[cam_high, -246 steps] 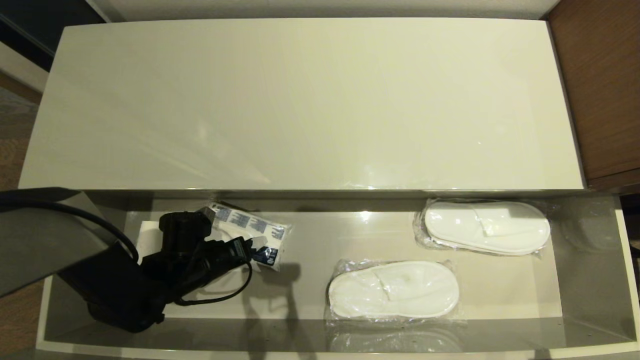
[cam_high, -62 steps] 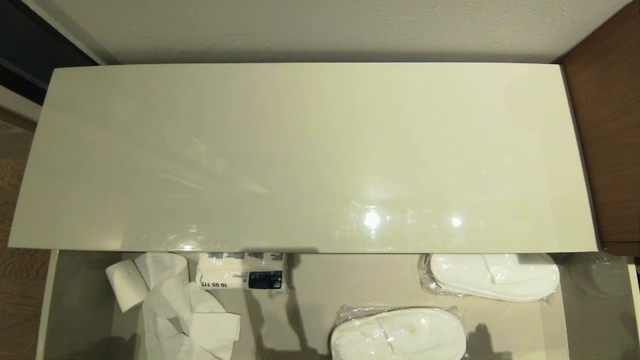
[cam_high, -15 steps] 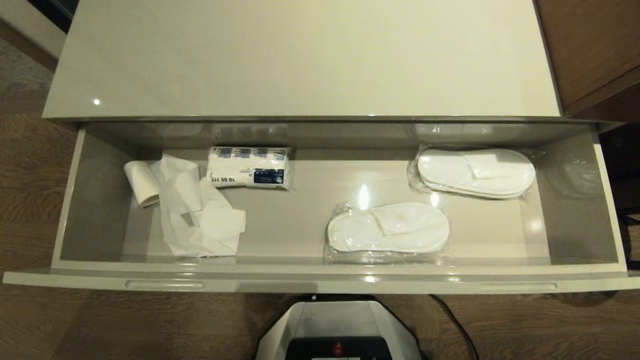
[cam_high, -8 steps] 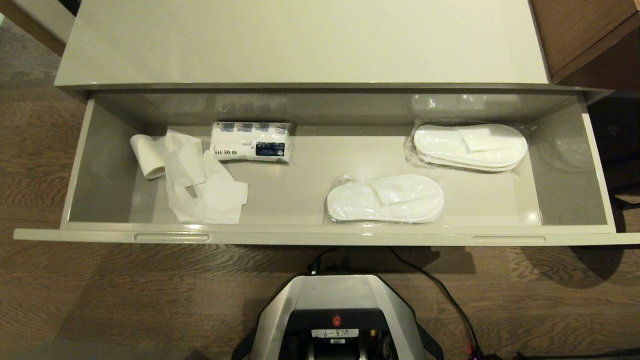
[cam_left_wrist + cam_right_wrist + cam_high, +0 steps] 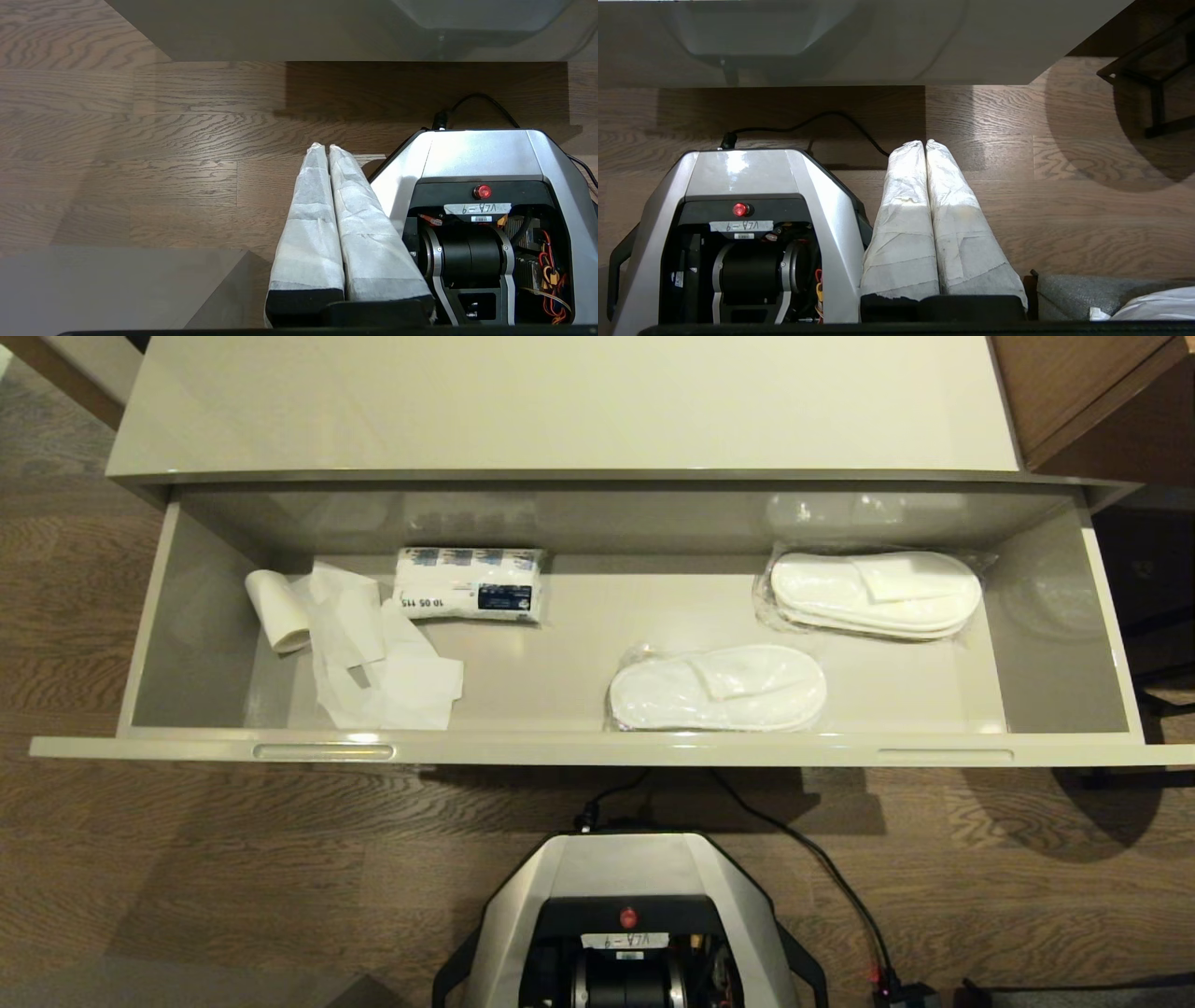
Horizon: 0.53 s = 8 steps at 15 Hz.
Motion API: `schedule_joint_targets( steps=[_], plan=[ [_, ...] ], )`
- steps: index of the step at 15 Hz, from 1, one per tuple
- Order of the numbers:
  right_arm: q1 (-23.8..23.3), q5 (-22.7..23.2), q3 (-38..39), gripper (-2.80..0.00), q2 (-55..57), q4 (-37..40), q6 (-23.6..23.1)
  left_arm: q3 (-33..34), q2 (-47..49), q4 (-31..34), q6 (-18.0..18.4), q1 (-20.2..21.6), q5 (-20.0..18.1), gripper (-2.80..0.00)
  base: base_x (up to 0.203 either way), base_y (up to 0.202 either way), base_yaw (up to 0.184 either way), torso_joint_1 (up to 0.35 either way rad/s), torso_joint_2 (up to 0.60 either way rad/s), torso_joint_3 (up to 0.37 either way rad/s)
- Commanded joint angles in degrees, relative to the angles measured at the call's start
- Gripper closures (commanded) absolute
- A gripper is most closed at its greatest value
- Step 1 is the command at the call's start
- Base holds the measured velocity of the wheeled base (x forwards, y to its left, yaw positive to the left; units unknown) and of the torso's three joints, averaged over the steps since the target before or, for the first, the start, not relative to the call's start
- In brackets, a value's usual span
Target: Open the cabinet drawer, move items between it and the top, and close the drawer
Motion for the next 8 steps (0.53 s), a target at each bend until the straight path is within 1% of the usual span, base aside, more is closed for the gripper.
schedule_joint_targets(
  steps=[1, 8],
  plan=[
    [0.01, 0.0, 0.09, 0.0, 0.04, 0.0, 0.05, 0.0, 0.09, 0.02, 0.01, 0.02, 0.02, 0.0, 0.0, 0.0, 0.0, 0.0, 0.0, 0.0],
    [0.01, 0.0, 0.09, 0.0, 0.04, 0.0, 0.05, 0.0, 0.09, 0.02, 0.01, 0.02, 0.02, 0.0, 0.0, 0.0, 0.0, 0.0, 0.0, 0.0]
  ],
)
